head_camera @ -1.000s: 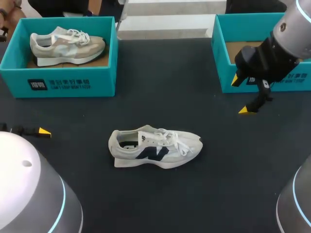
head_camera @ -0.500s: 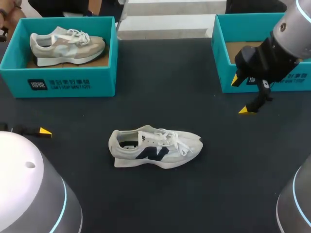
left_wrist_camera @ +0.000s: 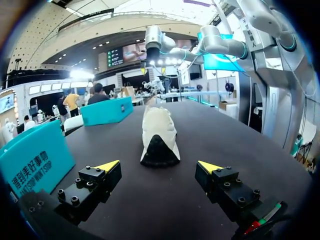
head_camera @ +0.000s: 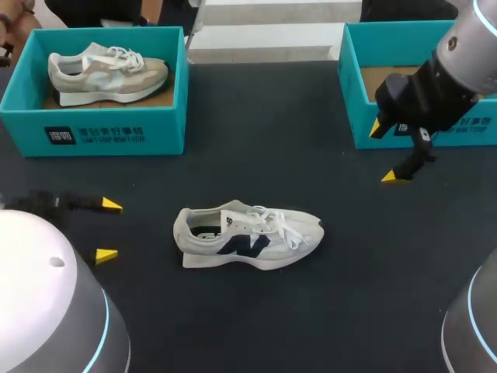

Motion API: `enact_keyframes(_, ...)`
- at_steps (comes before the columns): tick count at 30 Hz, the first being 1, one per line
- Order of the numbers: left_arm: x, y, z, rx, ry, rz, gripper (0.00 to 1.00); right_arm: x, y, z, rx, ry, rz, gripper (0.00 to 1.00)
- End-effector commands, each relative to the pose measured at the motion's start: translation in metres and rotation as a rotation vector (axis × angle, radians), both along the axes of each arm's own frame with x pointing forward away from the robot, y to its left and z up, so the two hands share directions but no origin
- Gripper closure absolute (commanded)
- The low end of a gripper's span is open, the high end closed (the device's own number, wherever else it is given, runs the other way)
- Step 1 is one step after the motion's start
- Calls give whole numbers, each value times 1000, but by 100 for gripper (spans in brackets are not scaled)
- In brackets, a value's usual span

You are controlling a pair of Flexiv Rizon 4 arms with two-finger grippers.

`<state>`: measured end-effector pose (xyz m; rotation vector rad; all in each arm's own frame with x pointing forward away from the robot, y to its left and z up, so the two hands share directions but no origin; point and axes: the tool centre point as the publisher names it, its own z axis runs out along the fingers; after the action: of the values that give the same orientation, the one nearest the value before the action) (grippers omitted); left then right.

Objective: Take the shoe out of the shoebox, open the shoe tongue, remove and reinsert the insole, then place the shoe into the shoebox

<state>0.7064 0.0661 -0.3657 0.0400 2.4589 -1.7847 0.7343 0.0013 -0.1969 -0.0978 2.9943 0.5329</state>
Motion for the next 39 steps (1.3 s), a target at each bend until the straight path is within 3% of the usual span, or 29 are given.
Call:
enact_keyframes(1,4,-29,-5,17,1,1,0,1,1,-1,-1,1,0,0)
enact_keyframes(8,9,-56,-12,11,10,3,0,1,1,-1,-1,1,0,0)
enact_keyframes(22,7,-91,-28,14,72,32,0,1,1,-1,-1,1,0,0)
enact_keyframes(39,3,-123,-32,23,90,19,0,1,1,-1,-1,1,0,0)
